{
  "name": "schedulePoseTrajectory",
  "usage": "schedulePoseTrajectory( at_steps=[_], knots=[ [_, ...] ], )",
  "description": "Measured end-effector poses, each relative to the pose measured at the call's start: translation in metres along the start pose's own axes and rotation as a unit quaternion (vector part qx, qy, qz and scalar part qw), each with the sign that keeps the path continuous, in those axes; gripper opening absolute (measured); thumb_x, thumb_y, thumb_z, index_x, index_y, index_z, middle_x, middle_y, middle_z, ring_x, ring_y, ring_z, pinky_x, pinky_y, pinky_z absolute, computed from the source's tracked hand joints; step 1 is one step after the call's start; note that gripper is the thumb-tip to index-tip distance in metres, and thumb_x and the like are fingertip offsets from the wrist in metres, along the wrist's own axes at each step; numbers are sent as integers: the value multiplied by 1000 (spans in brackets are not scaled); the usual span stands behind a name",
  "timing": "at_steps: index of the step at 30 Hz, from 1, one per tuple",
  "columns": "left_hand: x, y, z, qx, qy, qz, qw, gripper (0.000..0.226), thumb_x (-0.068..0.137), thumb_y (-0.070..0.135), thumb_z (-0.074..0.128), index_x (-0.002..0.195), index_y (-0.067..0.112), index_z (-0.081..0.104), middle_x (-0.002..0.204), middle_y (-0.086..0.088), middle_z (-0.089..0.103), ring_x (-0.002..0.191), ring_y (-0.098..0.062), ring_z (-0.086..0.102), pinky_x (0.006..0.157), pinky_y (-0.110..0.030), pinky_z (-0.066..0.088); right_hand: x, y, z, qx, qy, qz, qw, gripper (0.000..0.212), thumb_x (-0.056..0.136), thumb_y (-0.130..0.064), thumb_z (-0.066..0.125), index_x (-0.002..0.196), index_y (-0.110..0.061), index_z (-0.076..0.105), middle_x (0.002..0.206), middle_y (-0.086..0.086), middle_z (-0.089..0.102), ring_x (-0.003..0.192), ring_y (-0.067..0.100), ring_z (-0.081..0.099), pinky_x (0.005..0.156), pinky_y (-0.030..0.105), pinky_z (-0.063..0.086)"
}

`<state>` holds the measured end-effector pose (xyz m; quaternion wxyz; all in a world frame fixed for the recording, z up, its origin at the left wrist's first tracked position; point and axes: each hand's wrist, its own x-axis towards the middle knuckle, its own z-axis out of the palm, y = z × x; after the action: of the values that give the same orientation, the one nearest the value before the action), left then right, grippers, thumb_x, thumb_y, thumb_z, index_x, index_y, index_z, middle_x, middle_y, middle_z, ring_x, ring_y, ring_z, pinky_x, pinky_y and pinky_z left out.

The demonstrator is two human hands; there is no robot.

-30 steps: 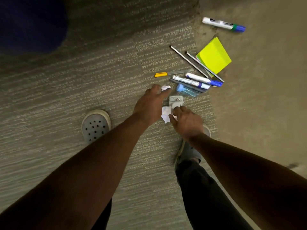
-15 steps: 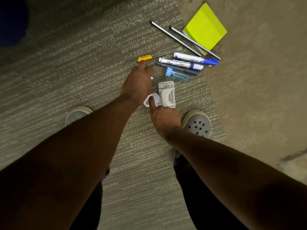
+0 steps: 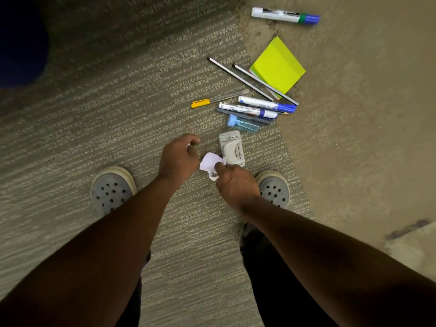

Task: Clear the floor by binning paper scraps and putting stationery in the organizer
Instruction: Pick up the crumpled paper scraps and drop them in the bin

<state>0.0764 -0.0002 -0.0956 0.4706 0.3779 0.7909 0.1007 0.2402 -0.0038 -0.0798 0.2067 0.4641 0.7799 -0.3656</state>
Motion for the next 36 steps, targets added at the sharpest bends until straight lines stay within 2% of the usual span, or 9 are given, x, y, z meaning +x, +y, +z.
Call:
schedulePoseTrajectory(
  at_steps=[7,12,18,23,27,29,31,33,36],
  knots=[
    [-10,2,10,100,-78,27,992,15,89,17,62,101,9,59,104,-14,61,96,-32,59,78,-36,45,-4,8,-7,28,47,30,998,34,102,-40,30,110,-13,50,86,9,62,74,27,60,58,32,39],
    [-11,9,26,252,-152,62,954,72,70,40,82,128,28,41,126,-8,50,114,-29,53,85,-41,49,0,15,-12,102,144,133,975,26,101,-29,34,102,-10,51,85,12,62,72,28,59,60,30,37],
    [-2,1,35,309,-88,174,931,36,91,21,60,126,19,52,134,-15,49,118,-33,51,89,-42,49,8,35,-36,211,256,262,906,25,93,-5,42,116,-3,52,84,15,65,71,30,60,60,25,30],
    [-2,-3,14,167,-70,94,979,37,94,22,51,127,6,54,128,-20,57,114,-37,55,95,-41,45,18,44,-62,265,298,335,854,29,86,3,42,108,-1,59,108,20,63,98,37,60,84,34,42],
    [-8,16,-19,-60,12,-66,996,13,80,25,54,80,12,58,84,-14,61,80,-34,59,69,-39,48,28,15,-82,286,257,249,889,30,88,3,45,115,-2,58,110,20,66,99,35,61,79,31,40],
    [-4,32,-31,-243,18,-170,955,17,81,16,52,66,15,43,73,-7,55,70,-28,56,55,-36,51,38,-9,-90,304,225,204,903,32,87,3,46,116,-5,57,110,17,67,100,33,62,76,27,38],
    [6,44,-40,-394,20,-232,889,20,82,2,48,67,15,43,82,-11,60,75,-26,56,51,-27,49,53,-39,-97,334,203,167,905,25,91,-2,48,113,-6,58,105,15,67,98,32,62,75,26,37],
    [18,58,-52,-480,1,-242,843,15,79,-4,43,75,9,50,91,-16,62,80,-28,58,61,-31,47,71,-71,-105,371,190,136,899,21,98,-13,46,113,-5,59,107,15,67,101,30,60,84,31,43],
    [43,73,-77,-561,34,-212,800,22,85,-7,44,82,13,53,76,-7,63,71,-22,61,62,-30,49,99,-108,-118,379,202,110,896,31,102,-17,39,121,-3,59,121,16,63,115,27,56,98,28,38]
  ],
)
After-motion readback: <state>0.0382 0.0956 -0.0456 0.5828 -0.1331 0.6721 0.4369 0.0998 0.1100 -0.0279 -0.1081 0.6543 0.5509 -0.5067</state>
